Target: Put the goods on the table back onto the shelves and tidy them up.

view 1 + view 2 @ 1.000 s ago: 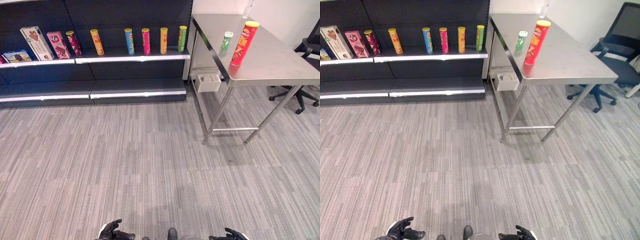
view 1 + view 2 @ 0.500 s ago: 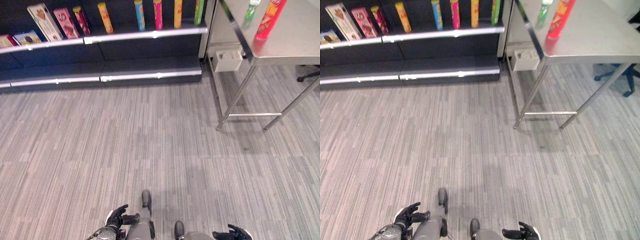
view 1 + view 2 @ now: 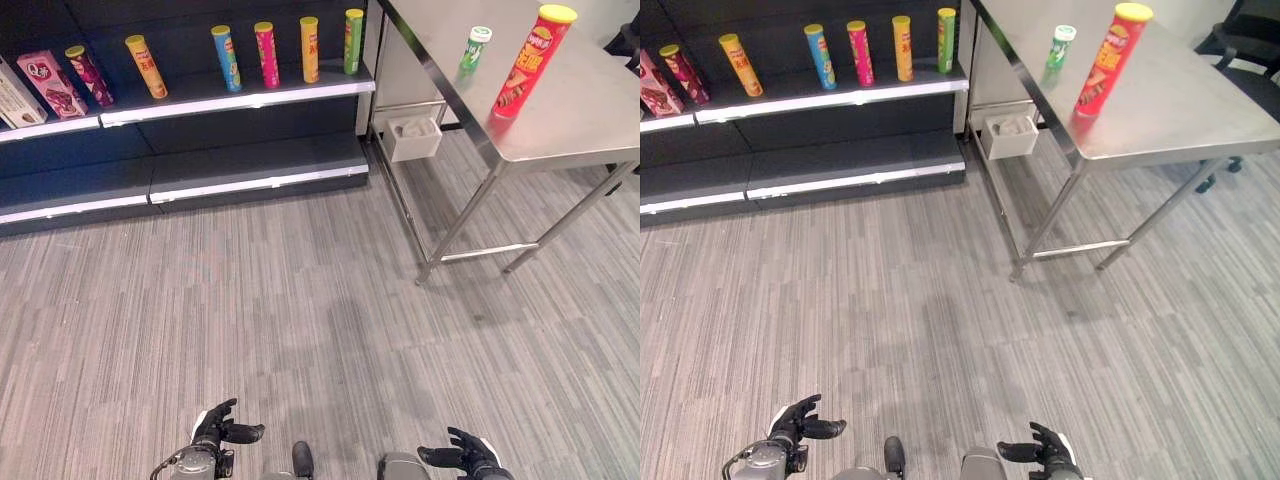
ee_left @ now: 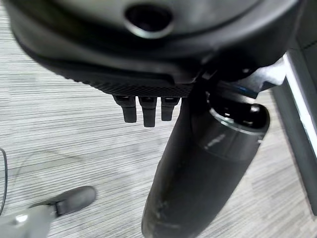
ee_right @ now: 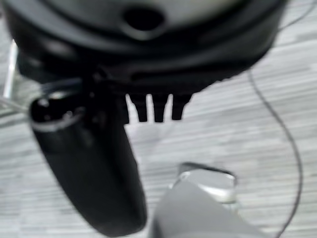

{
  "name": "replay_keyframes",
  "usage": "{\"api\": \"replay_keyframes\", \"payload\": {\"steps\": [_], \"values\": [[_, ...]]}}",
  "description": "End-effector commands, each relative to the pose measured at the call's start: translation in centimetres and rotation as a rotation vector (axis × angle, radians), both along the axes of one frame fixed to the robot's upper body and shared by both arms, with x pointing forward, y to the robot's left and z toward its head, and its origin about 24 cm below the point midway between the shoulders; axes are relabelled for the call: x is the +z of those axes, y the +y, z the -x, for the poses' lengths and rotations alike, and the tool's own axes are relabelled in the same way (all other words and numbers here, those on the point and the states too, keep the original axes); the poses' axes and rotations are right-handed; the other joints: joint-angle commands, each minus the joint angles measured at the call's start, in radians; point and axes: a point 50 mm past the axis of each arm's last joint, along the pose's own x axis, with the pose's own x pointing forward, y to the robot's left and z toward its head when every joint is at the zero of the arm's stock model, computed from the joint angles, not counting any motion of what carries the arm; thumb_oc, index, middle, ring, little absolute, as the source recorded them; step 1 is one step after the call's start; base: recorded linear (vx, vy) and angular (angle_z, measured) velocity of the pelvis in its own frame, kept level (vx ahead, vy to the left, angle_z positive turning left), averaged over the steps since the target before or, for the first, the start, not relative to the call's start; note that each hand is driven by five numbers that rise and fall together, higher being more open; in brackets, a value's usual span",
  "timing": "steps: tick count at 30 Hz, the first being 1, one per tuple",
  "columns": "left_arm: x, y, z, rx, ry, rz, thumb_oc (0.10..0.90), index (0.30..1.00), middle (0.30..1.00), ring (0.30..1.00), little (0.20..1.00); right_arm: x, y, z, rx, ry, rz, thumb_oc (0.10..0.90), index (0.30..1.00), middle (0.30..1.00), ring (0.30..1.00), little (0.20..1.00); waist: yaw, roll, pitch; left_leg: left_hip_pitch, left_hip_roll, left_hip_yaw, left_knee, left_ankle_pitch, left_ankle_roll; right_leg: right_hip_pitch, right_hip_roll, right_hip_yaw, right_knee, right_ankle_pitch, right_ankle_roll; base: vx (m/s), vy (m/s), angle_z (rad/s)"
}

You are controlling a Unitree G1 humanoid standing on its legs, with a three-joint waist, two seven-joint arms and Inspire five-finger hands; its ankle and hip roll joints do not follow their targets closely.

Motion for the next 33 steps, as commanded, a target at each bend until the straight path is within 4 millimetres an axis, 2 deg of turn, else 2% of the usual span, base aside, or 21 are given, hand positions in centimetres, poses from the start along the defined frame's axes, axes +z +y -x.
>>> {"api": "replay_keyframes", "payload": {"steps": [1,3,4,6,7,9,10,12,13,16,18,19,21,22,23,24,25,29,30,31,33], "values": [[0.6,0.5,-0.6,-0.008,-0.054,-0.025,0.800,0.900,0.900,0.900,0.900,0.2,-2.0,1.3,-0.021,0.026,0.057,0.800,0.900,0.900,0.900,0.900,-0.028,-0.010,0.030,0.008,-0.041,-0.098,0.098,-0.113,-0.117,0.078,0.125,0.014,-0.304,0.160,0.063,0.26,-0.021,0.23],[0.4,0.2,-0.5,-0.033,-0.044,-0.022,0.800,0.900,0.900,0.900,0.900,0.0,-1.9,1.9,-0.018,0.048,0.058,0.800,0.900,0.900,0.900,0.900,-0.042,-0.018,0.033,0.043,-0.058,-0.118,0.088,-0.132,-0.124,0.063,0.138,0.001,-0.339,0.180,0.080,0.43,-0.102,0.57],[0.2,-0.1,-0.1,-0.033,-0.029,-0.014,0.800,0.900,0.900,0.900,0.900,-0.2,-2.0,2.5,-0.021,0.063,0.061,0.800,0.900,0.900,0.900,0.900,-0.042,-0.025,0.030,0.069,-0.064,-0.148,0.097,-0.156,-0.127,0.080,0.113,-0.007,-0.333,0.194,0.068,0.36,-0.118,0.54],[0.0,-0.2,0.1,-0.035,-0.021,-0.013,0.800,0.900,0.900,0.900,0.900,-0.2,-2.2,2.8,-0.026,0.072,0.065,0.800,0.900,0.900,0.900,0.900,-0.039,-0.028,0.025,0.081,-0.062,-0.165,0.105,-0.175,-0.127,0.099,0.102,-0.005,-0.333,0.208,0.056,0.26,-0.125,0.42],[-0.2,-0.2,0.4,-0.039,-0.001,-0.018,0.800,0.900,0.900,0.900,0.900,-0.3,-2.2,3.0,-0.028,0.076,0.062,0.800,0.900,0.900,0.900,0.900,-0.042,-0.031,0.021,0.098,-0.052,-0.171,0.101,-0.187,-0.132,0.096,0.113,0.002,-0.318,0.221,0.049,0.35,-0.202,0.24],[-0.5,-0.6,1.1,-0.036,0.020,-0.004,0.800,0.900,0.900,0.900,0.900,-0.3,-2.5,3.7,-0.026,0.096,0.066,0.800,0.900,0.900,0.900,0.900,-0.048,-0.023,-0.015,0.115,-0.008,-0.183,0.151,-0.194,-0.168,0.124,0.123,-0.002,-0.294,0.204,0.028,0.44,-0.237,0.17],[-0.5,-0.6,1.1,-0.036,0.020,-0.004,0.800,0.900,0.900,0.900,0.900,-0.3,-2.5,3.7,-0.026,0.096,0.067,0.800,0.900,0.900,0.900,0.900,-0.048,-0.022,-0.014,0.115,-0.008,-0.183,0.151,-0.194,-0.168,0.125,0.124,-0.003,-0.293,0.204,0.028,0.37,-0.197,0.22],[-0.7,-0.8,1.4,-0.029,0.024,0.008,0.800,0.900,0.900,0.900,0.900,-0.2,-2.8,3.7,-0.037,0.084,0.062,0.800,0.900,0.900,0.900,0.900,-0.049,-0.015,-0.030,0.108,0.016,-0.191,0.233,-0.142,-0.201,0.154,0.138,-0.009,-0.287,0.181,0.003,0.35,-0.207,0.20],[-0.8,-1.0,1.6,-0.033,0.026,0.017,0.800,0.900,0.900,0.900,0.900,-0.1,-2.8,3.6,-0.035,0.074,0.054,0.800,0.900,0.900,0.900,0.900,-0.052,-0.014,-0.034,0.070,0.044,-0.178,0.372,-0.088,-0.228,0.197,0.146,-0.011,-0.284,0.144,-0.030,0.40,-0.282,0.15],[-0.5,-1.2,1.0,-0.034,0.003,0.024,0.800,0.900,0.900,0.900,0.900,0.1,-3.0,3.1,-0.030,0.063,0.061,0.800,0.900,0.900,0.900,0.900,-0.037,-0.039,-0.008,-0.066,0.047,-0.178,0.674,-0.018,-0.222,0.266,0.130,-0.006,-0.285,0.112,-0.067,0.26,-0.235,0.09],[-0.6,-1.6,0.9,-0.039,0.005,0.036,0.800,0.900,0.900,0.900,0.900,0.1,-3.1,2.9,-0.045,0.061,0.063,0.800,0.900,0.900,0.900,0.900,-0.027,-0.048,0.005,-0.144,0.054,-0.150,0.732,-0.034,-0.199,0.311,0.117,-0.002,-0.285,0.082,-0.084,0.25,-0.138,-0.09],[-0.6,-1.6,0.9,-0.039,0.005,0.036,0.800,0.900,0.900,0.900,0.900,0.1,-3.1,2.9,-0.045,0.061,0.064,0.800,0.900,0.900,0.900,0.900,-0.026,-0.047,0.007,-0.142,0.055,-0.150,0.733,-0.037,-0.199,0.313,0.118,-0.001,-0.285,0.081,-0.084,0.24,-0.051,-0.22],[-0.7,-2.0,1.0,-0.050,0.005,0.051,0.800,0.900,0.900,0.900,0.900,0.1,-3.1,2.9,-0.049,0.059,0.059,0.800,0.900,0.900,0.900,0.900,-0.018,-0.042,0.003,-0.160,0.056,-0.146,0.610,-0.060,-0.190,0.338,0.110,0.002,-0.286,0.066,-0.075,0.27,0.039,-0.12],[-0.7,-2.4,1.0,-0.058,0.003,0.059,0.800,0.900,0.900,0.900,0.900,0.1,-3.1,2.9,-0.049,0.060,0.059,0.800,0.900,0.900,0.900,0.900,-0.013,-0.033,0.000,-0.169,0.064,-0.144,0.415,-0.076,-0.191,0.357,0.106,-0.004,-0.293,0.053,-0.065,0.28,0.058,-0.06],[-0.7,-2.4,1.0,-0.058,0.004,0.059,0.800,0.900,0.900,0.900,0.900,0.1,-3.1,2.9,-0.049,0.060,0.060,0.800,0.900,0.900,0.900,0.900,-0.013,-0.033,0.003,-0.162,0.063,-0.144,0.411,-0.075,-0.190,0.361,0.105,-0.004,-0.294,0.051,-0.064,0.27,0.083,0.06],[-0.8,-2.4,1.0,-0.060,0.004,0.060,0.800,0.900,0.900,0.900,0.900,0.1,-3.1,2.9,-0.044,0.061,0.063,0.800,0.900,0.900,0.900,0.900,-0.006,-0.022,0.001,-0.174,0.064,-0.161,0.292,-0.035,-0.198,0.370,0.113,-0.007,-0.298,0.045,-0.060,0.32,0.100,0.02],[-0.7,-2.3,1.0,-0.062,-0.002,0.057,0.800,0.900,0.900,0.900,0.900,0.2,-3.2,2.8,-0.037,0.056,0.078,0.800,0.900,0.900,0.900,0.900,0.015,-0.002,-0.002,-0.227,0.070,-0.204,0.124,0.063,-0.222,0.403,0.128,-0.005,-0.315,0.032,-0.054,0.32,0.099,0.00],[-0.8,-2.2,1.2,-0.060,0.006,0.048,0.800,0.900,0.900,0.900,0.900,0.0,-3.2,3.4,-0.043,0.083,0.088,0.800,0.900,0.900,0.900,0.900,0.018,-0.002,0.005,-0.257,0.072,-0.184,0.042,0.094,-0.241,0.465,0.117,0.019,-0.338,-0.002,-0.040,0.30,0.133,-0.22],[-0.9,-2.1,1.5,-0.043,0.016,0.050,0.800,0.900,0.900,0.900,0.900,-0.1,-3.1,3.5,-0.024,0.098,0.096,0.800,0.900,0.900,0.900,0.900,0.021,0.022,-0.005,-0.231,0.084,-0.188,0.011,0.122,-0.240,0.466,0.127,0.053,-0.342,-0.013,-0.033,0.22,0.203,-0.58],[-0.9,-2.1,1.5,-0.043,0.017,0.050,0.800,0.900,0.900,0.900,0.900,-0.1,-3.1,3.5,-0.024,0.098,0.096,0.800,0.900,0.900,0.900,0.900,0.023,0.022,-0.004,-0.229,0.084,-0.186,0.010,0.121,-0.240,0.468,0.126,0.055,-0.342,-0.013,-0.033,0.23,0.231,-0.77],[-0.7,-1.6,1.3,-0.030,0.003,0.041,0.800,0.900,0.900,0.900,0.900,-0.2,-2.6,3.1,-0.022,0.093,0.082,0.800,0.900,0.900,0.900,0.900,0.034,0.016,-0.026,-0.205,0.078,-0.156,0.040,0.119,-0.233,0.470,0.088,0.084,-0.353,-0.009,-0.001,0.24,0.223,-0.99]]}}
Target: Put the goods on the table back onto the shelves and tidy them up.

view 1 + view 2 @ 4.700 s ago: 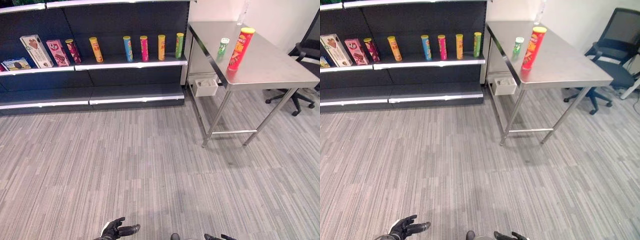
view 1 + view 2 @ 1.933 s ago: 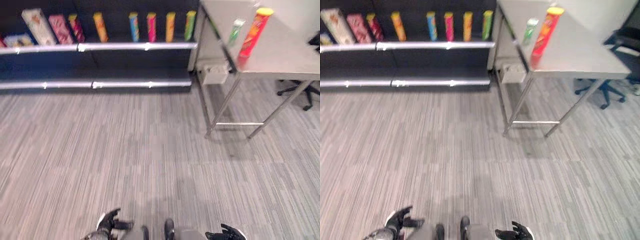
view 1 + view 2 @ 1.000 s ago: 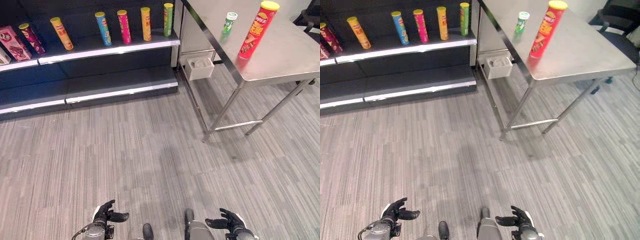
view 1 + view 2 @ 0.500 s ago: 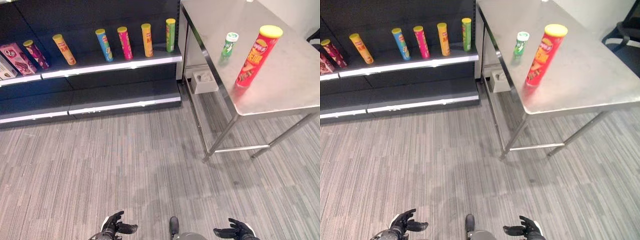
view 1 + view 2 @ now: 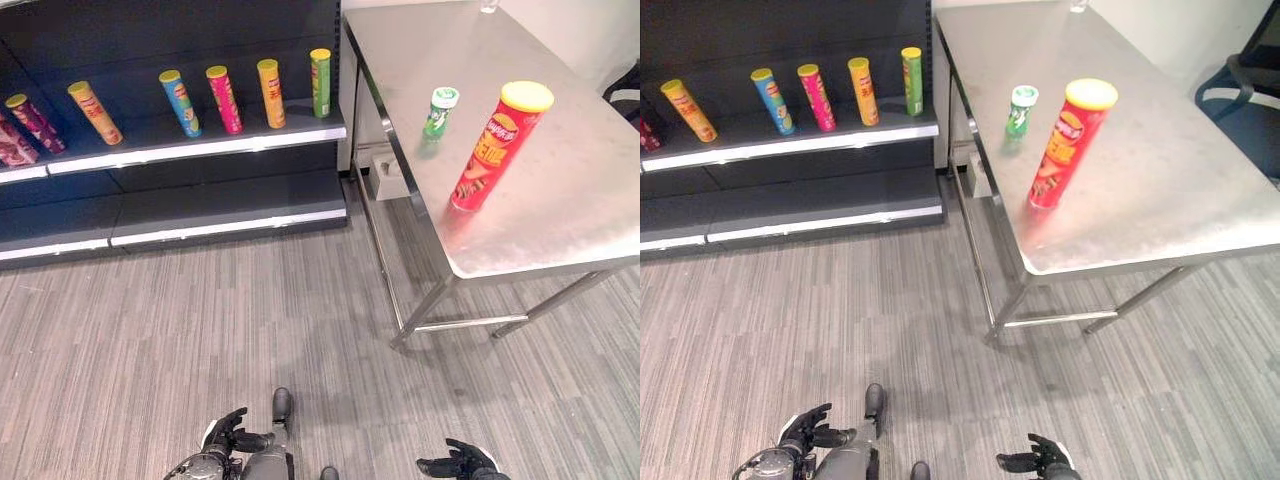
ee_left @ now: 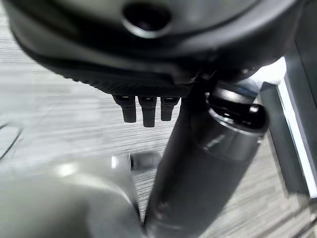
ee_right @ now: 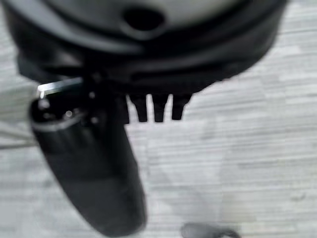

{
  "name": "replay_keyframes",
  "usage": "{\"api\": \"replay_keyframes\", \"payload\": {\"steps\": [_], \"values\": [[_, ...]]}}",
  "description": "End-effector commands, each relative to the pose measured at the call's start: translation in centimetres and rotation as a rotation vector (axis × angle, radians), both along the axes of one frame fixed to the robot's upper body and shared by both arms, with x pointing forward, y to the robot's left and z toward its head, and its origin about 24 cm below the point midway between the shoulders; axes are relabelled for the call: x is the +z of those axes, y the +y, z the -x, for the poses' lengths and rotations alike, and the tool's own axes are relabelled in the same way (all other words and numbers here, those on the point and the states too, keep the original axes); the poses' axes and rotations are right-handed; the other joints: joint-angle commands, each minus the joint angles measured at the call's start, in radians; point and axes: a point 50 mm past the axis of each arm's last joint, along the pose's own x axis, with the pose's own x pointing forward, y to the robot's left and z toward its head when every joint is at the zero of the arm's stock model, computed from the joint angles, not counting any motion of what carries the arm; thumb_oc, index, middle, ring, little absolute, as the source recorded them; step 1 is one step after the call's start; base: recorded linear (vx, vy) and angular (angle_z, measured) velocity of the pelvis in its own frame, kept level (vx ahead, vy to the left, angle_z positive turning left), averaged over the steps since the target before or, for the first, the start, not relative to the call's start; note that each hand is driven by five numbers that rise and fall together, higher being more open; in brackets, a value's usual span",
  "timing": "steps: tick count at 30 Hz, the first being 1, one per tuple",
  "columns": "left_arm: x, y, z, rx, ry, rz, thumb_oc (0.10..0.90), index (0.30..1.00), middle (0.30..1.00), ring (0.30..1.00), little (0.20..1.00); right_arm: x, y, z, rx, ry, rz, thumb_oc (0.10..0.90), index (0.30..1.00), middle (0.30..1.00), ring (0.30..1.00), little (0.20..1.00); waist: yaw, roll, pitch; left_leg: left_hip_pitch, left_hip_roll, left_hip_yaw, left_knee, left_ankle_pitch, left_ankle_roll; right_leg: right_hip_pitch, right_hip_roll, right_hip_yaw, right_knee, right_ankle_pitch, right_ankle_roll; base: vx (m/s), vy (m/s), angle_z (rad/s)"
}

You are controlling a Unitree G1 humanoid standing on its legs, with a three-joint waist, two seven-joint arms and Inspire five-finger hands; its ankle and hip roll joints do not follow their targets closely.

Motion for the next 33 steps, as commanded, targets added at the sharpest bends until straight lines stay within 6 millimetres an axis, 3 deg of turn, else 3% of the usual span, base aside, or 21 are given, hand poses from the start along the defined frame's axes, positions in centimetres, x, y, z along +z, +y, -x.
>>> {"api": "replay_keyframes", "payload": {"steps": [1,5,6,8,9,12,14,17,25,28,31,32,33], "values": [[0.6,0.3,-1.3,-0.017,-0.061,-0.028,0.800,0.900,0.900,0.900,0.900,0.5,-1.7,0.9,-0.008,-0.008,0.055,0.800,0.900,0.900,0.900,0.900,0.021,0.024,-0.005,0.074,0.101,0.020,0.041,-0.070,-0.162,-0.061,-0.158,-0.010,0.050,-0.133,0.200,0.22,0.204,-1.02],[1.0,1.0,-1.9,-0.009,-0.073,-0.048,0.800,0.900,0.900,0.900,0.900,0.4,-1.1,0.4,-0.006,-0.024,0.036,0.800,0.900,0.900,0.900,0.900,0.026,0.014,-0.028,0.115,0.100,0.071,0.035,-0.102,-0.137,-0.107,-0.199,0.003,0.110,-0.132,0.234,0.13,0.157,-0.76],[1.4,1.9,-2.5,0.008,-0.093,-0.066,0.800,0.900,0.900,0.900,0.900,0.6,-0.9,-0.4,-0.006,-0.048,0.027,0.800,0.900,0.900,0.900,0.900,0.021,0.010,-0.025,0.147,0.096,0.100,0.030,-0.123,-0.116,-0.160,-0.211,0.015,0.198,-0.117,0.250,0.10,0.174,-0.34],[1.6,2.2,-2.7,0.013,-0.100,-0.075,0.800,0.900,0.900,0.900,0.900,0.7,-0.6,-0.8,0.003,-0.058,0.024,0.800,0.900,0.900,0.900,0.900,0.019,0.008,-0.020,0.167,0.095,0.117,0.023,-0.132,-0.108,-0.183,-0.213,0.022,0.228,-0.106,0.258,0.07,0.159,-0.34],[1.9,2.5,-3.3,0.023,-0.124,-0.081,0.800,0.900,0.900,0.900,0.900,0.8,-0.2,-1.5,0.025,-0.079,0.019,0.800,0.900,0.900,0.900,0.900,0.015,0.007,-0.005,0.187,0.101,0.143,0.017,-0.138,-0.103,-0.241,-0.219,0.015,0.286,-0.071,0.270,0.03,0.122,-0.30],[2.0,2.7,-3.3,0.020,-0.124,-0.088,0.800,0.900,0.900,0.900,0.900,0.6,0.3,-1.3,0.033,-0.072,0.009,0.800,0.900,0.900,0.900,0.900,0.017,0.000,-0.011,0.208,0.107,0.173,0.013,-0.148,-0.104,-0.261,-0.229,-0.046,0.256,-0.050,0.258,0.06,0.089,-0.66],[2.0,2.8,-3.4,0.013,-0.121,-0.093,0.800,0.900,0.900,0.900,0.900,0.5,0.4,-1.1,0.038,-0.063,0.006,0.800,0.900,0.900,0.900,0.900,0.004,-0.007,-0.017,0.219,0.100,0.186,0.011,-0.161,-0.101,-0.290,-0.196,-0.081,0.207,-0.033,0.241,0.09,0.041,-0.62],[1.8,2.6,-3.0,-0.005,-0.095,-0.092,0.800,0.900,0.900,0.900,0.900,0.2,0.2,-0.1,0.022,-0.032,0.006,0.800,0.900,0.900,0.900,0.900,-0.010,-0.018,-0.014,0.223,0.074,0.171,0.022,-0.184,-0.087,-0.271,-0.166,-0.086,0.136,-0.026,0.236,0.07,0.020,0.11],[0.9,1.8,-1.7,-0.027,-0.040,-0.076,0.800,0.900,0.900,0.900,0.900,0.2,-0.8,0.8,-0.055,-0.030,0.011,0.800,0.900,0.900,0.900,0.900,-0.026,-0.029,-0.038,0.260,0.079,0.173,0.002,-0.191,-0.097,-0.222,-0.140,-0.097,0.067,-0.010,0.229,0.08,-0.007,0.09],[0.8,1.7,-1.5,0.002,-0.038,-0.062,0.800,0.900,0.900,0.900,0.900,0.5,-2.4,1.8,-0.219,-0.054,0.025,0.800,0.900,0.900,0.900,0.900,-0.047,-0.025,-0.051,0.277,0.083,0.193,0.002,-0.206,-0.100,-0.202,-0.132,-0.089,0.051,-0.016,0.231,0.09,0.022,-0.17],[1.0,2.5,-1.5,0.023,-0.045,-0.070,0.800,0.900,0.900,0.900,0.900,2.0,-5.4,1.8,-0.409,-0.176,0.064,0.800,0.900,0.900,0.900,0.900,-0.072,-0.018,-0.059,0.291,0.086,0.211,0.002,-0.214,-0.103,-0.193,-0.132,-0.083,0.054,-0.022,0.234,0.09,0.024,-0.16],[1.1,2.8,-1.5,0.020,-0.044,-0.075,0.800,0.900,0.900,0.900,0.900,3.0,-6.6,1.3,-0.428,-0.240,0.092,0.800,0.900,0.900,0.900,0.900,-0.081,-0.017,-0.061,0.294,0.087,0.218,0.002,-0.216,-0.104,-0.193,-0.133,-0.081,0.058,-0.024,0.236,0.09,0.041,-0.20],[1.1,2.9,-1.5,0.008,-0.045,-0.084,0.800,0.900,0.900,0.900,0.900,6.9,-9.3,-1.1,-0.334,-0.428,0.193,0.800,0.900,0.900,0.900,0.900,-0.098,-0.014,-0.060,0.305,0.087,0.233,0.007,-0.223,-0.107,-0.192,-0.134,-0.076,0.068,-0.031,0.241,0.06,0.042,-0.12]]}}
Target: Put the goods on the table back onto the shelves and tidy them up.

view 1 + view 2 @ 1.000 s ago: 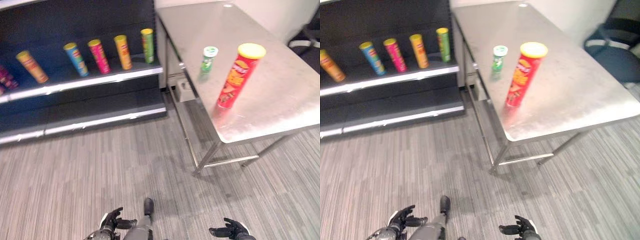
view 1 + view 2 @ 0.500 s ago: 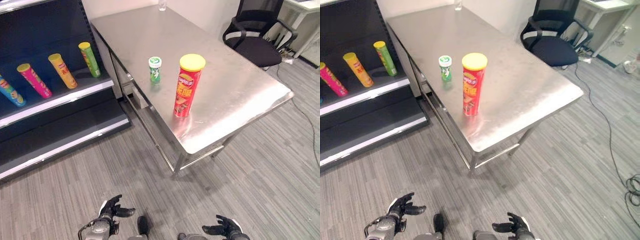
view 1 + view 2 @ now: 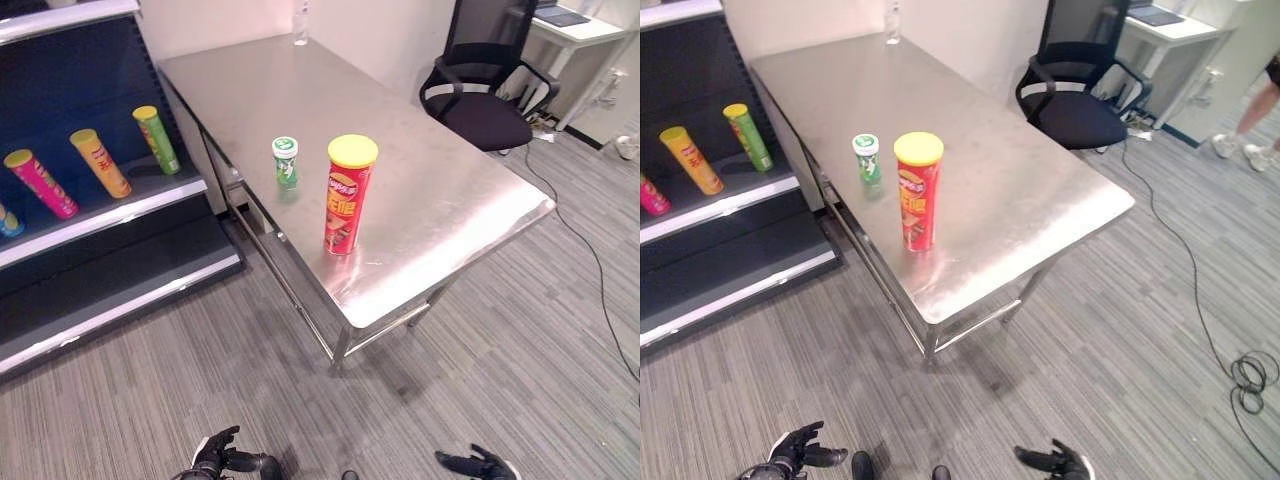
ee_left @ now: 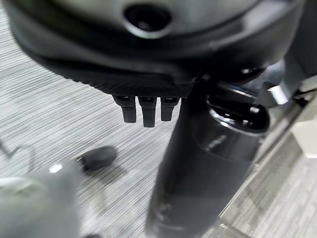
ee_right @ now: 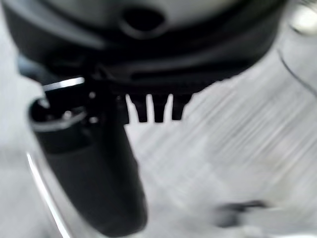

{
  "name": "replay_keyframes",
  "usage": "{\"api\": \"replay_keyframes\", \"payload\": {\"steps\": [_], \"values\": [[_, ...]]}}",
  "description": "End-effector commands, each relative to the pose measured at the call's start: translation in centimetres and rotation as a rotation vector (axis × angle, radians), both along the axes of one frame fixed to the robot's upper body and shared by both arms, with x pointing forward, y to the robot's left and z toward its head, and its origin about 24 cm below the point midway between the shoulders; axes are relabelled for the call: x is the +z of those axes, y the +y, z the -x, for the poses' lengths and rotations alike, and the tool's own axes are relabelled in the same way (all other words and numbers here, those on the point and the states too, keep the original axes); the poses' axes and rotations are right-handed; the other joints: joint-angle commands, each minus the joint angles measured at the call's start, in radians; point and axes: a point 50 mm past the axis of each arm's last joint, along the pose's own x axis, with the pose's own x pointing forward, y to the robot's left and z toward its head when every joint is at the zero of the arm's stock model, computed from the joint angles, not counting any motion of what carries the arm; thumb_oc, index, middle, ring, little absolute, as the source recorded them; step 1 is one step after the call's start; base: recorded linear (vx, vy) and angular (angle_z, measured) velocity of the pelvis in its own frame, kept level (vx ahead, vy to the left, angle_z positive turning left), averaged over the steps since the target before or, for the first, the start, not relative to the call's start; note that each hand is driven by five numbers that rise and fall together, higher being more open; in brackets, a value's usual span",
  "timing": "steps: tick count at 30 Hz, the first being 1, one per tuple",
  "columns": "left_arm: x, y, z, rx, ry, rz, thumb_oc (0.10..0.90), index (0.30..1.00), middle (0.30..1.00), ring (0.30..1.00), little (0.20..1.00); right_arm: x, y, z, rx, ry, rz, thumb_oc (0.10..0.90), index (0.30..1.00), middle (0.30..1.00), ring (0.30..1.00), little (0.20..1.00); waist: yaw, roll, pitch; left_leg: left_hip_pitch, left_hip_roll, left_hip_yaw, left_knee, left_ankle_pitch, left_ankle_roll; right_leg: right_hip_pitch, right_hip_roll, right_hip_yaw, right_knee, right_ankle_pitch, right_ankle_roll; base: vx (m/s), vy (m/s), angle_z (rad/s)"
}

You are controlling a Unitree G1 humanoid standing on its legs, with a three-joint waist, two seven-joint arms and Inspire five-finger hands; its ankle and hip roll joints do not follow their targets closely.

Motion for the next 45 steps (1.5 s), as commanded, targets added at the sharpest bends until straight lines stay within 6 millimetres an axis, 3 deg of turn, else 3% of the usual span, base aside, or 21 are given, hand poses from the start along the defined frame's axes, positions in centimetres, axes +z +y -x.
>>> {"api": "replay_keyframes", "payload": {"steps": [1,2,4,7,8,9,10,11,14,15,21,30,45], "values": [[0.8,0.9,-1.7,-0.010,-0.061,-0.032,0.800,0.900,0.900,0.900,0.900,7.9,-6.4,-4.1,0.132,-0.303,0.344,0.800,0.900,0.900,0.900,0.900,-0.017,-0.010,0.004,0.089,-0.039,0.053,0.010,-0.153,-0.039,-0.010,-0.027,0.000,-0.057,0.012,0.169,0.06,0.064,-0.11],[0.7,0.5,-1.7,-0.041,-0.052,-0.031,0.800,0.900,0.900,0.900,0.900,12.9,-7.0,-7.3,0.274,-0.472,0.494,0.800,0.900,0.900,0.900,0.900,-0.025,-0.006,0.004,0.098,-0.037,0.068,0.017,-0.161,-0.039,-0.007,-0.028,0.005,-0.053,0.007,0.173,0.03,0.037,-0.21],[0.7,0.2,-1.8,-0.054,-0.054,-0.024,0.800,0.900,0.900,0.900,0.900,17.9,-6.1,-10.0,0.386,-0.658,0.622,0.800,0.900,0.900,0.900,0.900,-0.029,-0.003,0.002,0.102,-0.033,0.081,0.022,-0.164,-0.040,-0.009,-0.028,0.012,-0.052,0.007,0.176,0.03,0.032,-0.42],[0.7,-0.6,-2.2,-0.059,-0.077,-0.010,0.800,0.900,0.900,0.900,0.900,25.3,-3.5,-12.2,0.469,-0.982,0.792,0.800,0.900,0.900,0.900,0.900,-0.028,0.003,-0.006,0.109,-0.028,0.091,0.024,-0.170,-0.039,-0.008,-0.028,0.018,-0.054,0.005,0.179,0.04,0.014,-0.36],[0.8,-0.8,-2.4,-0.067,-0.083,-0.009,0.800,0.900,0.900,0.900,0.900,26.4,-3.0,-12.4,0.478,-1.032,0.827,0.800,0.900,0.900,0.900,0.900,-0.024,0.003,-0.011,0.107,-0.026,0.094,0.024,-0.167,-0.040,-0.009,-0.027,0.021,-0.057,0.009,0.177,0.07,0.007,-0.02],[0.8,-1.3,-2.6,-0.096,-0.086,-0.010,0.800,0.900,0.900,0.900,0.900,29.5,-1.5,-13.4,0.520,-1.147,0.936,0.800,0.900,0.900,0.900,0.900,-0.013,0.007,-0.016,0.120,-0.025,0.091,0.022,-0.173,-0.039,0.010,-0.030,0.012,-0.062,0.002,0.177,0.03,-0.010,-0.02],[0.8,-1.3,-2.6,-0.096,-0.087,-0.010,0.800,0.900,0.900,0.900,0.900,29.5,-1.5,-13.4,0.520,-1.148,0.936,0.800,0.900,0.900,0.900,0.900,-0.012,0.006,-0.016,0.117,-0.024,0.092,0.022,-0.168,-0.039,0.007,-0.030,0.014,-0.063,0.007,0.175,0.06,-0.016,-0.03],[0.8,-1.9,-3.0,-0.131,-0.096,-0.008,0.800,0.900,0.900,0.900,0.900,33.4,0.4,-14.0,0.554,-1.316,1.027,0.800,0.900,0.900,0.900,0.900,0.004,0.010,-0.027,0.128,-0.023,0.084,0.014,-0.167,-0.042,0.024,-0.033,0.001,-0.072,0.003,0.172,0.02,-0.019,0.07],[0.8,-2.2,-3.1,-0.138,-0.097,0.000,0.800,0.900,0.900,0.900,0.900,35.1,1.6,-14.3,0.570,-1.431,0.995,0.800,0.900,0.900,0.900,0.900,0.013,0.011,-0.031,0.131,-0.022,0.074,0.011,-0.164,-0.044,0.038,-0.036,-0.010,-0.078,0.001,0.169,0.03,-0.024,0.19],[0.6,-2.3,-2.8,-0.136,-0.085,0.003,0.800,0.900,0.900,0.900,0.900,35.9,2.9,-14.5,0.610,-1.518,0.917,0.800,0.900,0.900,0.900,0.900,0.026,0.013,-0.035,0.135,-0.023,0.066,0.009,-0.163,-0.046,0.047,-0.038,-0.019,-0.079,-0.003,0.165,0.03,-0.025,0.32],[0.0,-2.4,-1.4,-0.138,-0.033,0.008,0.800,0.900,0.900,0.900,0.900,35.7,5.4,-16.4,0.756,-1.572,0.689,0.800,0.900,0.900,0.900,0.900,0.058,0.015,-0.037,0.142,-0.024,0.042,0.005,-0.156,-0.052,0.077,-0.047,-0.055,-0.086,-0.009,0.157,0.01,-0.024,0.33],[-0.3,-2.7,-0.6,-0.103,-0.019,0.032,0.800,0.900,0.900,0.900,0.900,34.3,6.4,-17.8,0.756,-1.595,0.421,0.800,0.900,0.900,0.900,0.900,0.083,0.020,-0.038,0.143,-0.028,0.009,0.003,-0.149,-0.056,0.099,-0.057,-0.095,-0.086,-0.016,0.147,0.01,-0.021,0.17],[-0.6,-3.2,-0.1,-0.100,-0.011,0.046,0.800,0.900,0.900,0.900,0.900,33.4,6.9,-17.6,0.754,-1.594,0.374,0.800,0.900,0.900,0.900,0.900,0.096,0.022,-0.042,0.147,-0.030,-0.016,0.003,-0.148,-0.056,0.114,-0.069,-0.131,-0.083,-0.020,0.141,0.01,-0.012,0.08]]}}
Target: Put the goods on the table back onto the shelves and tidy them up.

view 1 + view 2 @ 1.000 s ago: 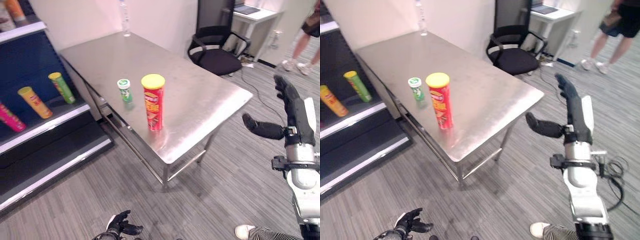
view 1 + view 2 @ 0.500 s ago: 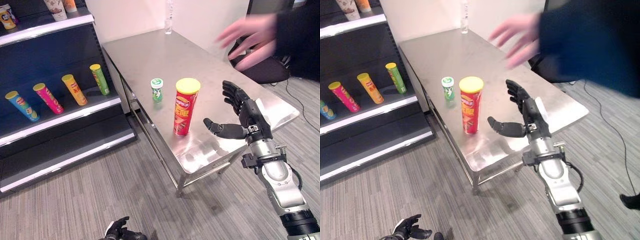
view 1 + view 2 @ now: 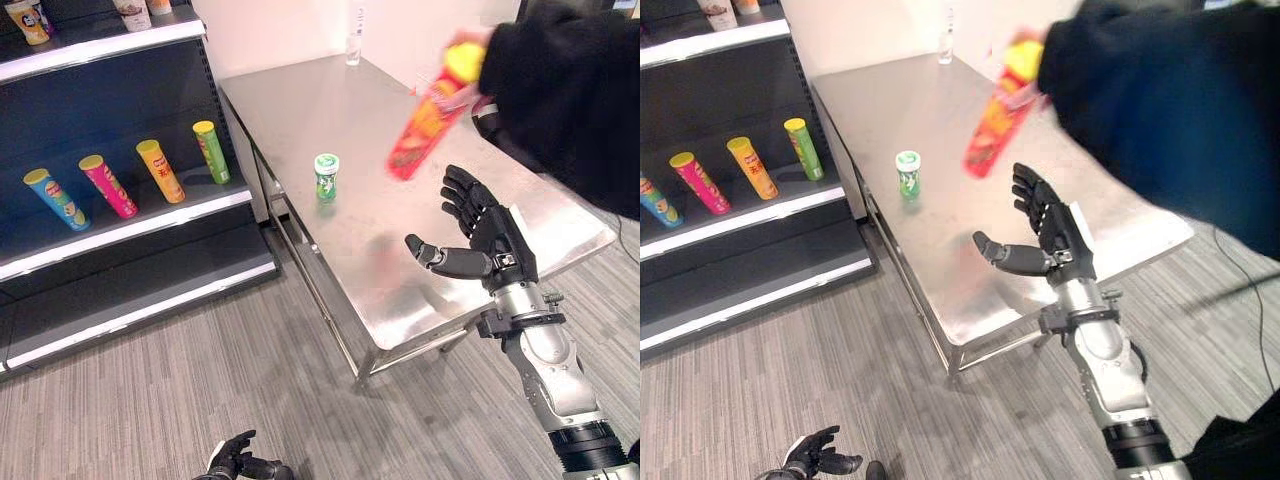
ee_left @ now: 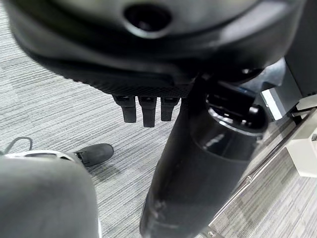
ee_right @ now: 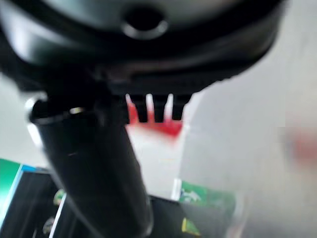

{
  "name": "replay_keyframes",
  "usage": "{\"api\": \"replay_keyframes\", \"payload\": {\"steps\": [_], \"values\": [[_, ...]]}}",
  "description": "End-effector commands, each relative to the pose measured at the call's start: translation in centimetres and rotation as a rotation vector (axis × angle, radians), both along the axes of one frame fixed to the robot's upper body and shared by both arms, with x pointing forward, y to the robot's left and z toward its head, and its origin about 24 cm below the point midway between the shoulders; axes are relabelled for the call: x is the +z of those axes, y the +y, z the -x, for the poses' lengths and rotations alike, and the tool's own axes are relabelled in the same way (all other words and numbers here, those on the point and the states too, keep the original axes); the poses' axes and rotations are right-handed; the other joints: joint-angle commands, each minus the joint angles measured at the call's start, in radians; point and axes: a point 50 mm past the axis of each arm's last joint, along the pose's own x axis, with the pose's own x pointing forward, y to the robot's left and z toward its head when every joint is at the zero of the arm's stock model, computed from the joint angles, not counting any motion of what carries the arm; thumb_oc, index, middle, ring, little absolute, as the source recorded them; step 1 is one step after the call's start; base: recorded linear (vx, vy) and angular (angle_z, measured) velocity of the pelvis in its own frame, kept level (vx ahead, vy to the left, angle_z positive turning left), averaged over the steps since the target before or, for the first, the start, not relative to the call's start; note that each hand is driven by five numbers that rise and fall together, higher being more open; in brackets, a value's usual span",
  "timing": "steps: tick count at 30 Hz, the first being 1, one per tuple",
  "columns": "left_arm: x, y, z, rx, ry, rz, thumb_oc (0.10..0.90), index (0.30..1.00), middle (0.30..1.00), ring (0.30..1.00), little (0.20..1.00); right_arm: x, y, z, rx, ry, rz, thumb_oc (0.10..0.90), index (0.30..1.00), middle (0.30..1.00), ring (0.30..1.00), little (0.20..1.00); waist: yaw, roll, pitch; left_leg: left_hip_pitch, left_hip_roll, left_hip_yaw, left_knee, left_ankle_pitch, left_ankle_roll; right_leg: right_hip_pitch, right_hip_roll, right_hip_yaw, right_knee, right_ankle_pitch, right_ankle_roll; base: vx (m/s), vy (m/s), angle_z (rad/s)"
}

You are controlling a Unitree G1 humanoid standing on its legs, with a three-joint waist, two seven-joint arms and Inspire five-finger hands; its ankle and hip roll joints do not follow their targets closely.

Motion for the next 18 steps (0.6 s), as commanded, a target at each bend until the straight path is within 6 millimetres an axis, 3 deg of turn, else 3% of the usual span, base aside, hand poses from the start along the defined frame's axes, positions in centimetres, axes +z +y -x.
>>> {"api": "replay_keyframes", "payload": {"steps": [1,12,18], "values": [[0.4,0.1,-1.6,-0.035,-0.041,-0.024,0.800,0.900,0.900,0.900,0.900,6.2,0.1,0.2,0.017,-0.302,-0.044,0.800,0.900,0.900,0.900,0.900,0.027,-0.012,-0.050,0.105,-0.005,0.052,0.004,-0.133,-0.050,-0.061,-0.044,-0.006,0.073,-0.047,0.110,0.00,0.000,0.00],[0.5,0.1,-1.8,-0.043,-0.047,-0.028,0.800,0.900,0.900,0.900,0.900,6.5,-0.1,0.8,-0.008,-0.329,-0.020,0.800,0.900,0.900,0.900,0.900,0.025,-0.012,-0.051,0.103,-0.005,0.050,0.004,-0.136,-0.048,-0.063,-0.047,-0.008,0.074,-0.049,0.112,0.00,-0.001,0.02],[0.6,0.0,-2.2,-0.062,-0.058,-0.033,0.800,0.900,0.900,0.900,0.900,7.9,0.2,1.6,0.012,-0.396,0.046,0.800,0.900,0.900,0.900,0.900,0.018,-0.014,-0.052,0.100,-0.004,0.053,0.004,-0.139,-0.046,-0.068,-0.046,-0.007,0.076,-0.049,0.114,0.00,0.000,0.00]]}}
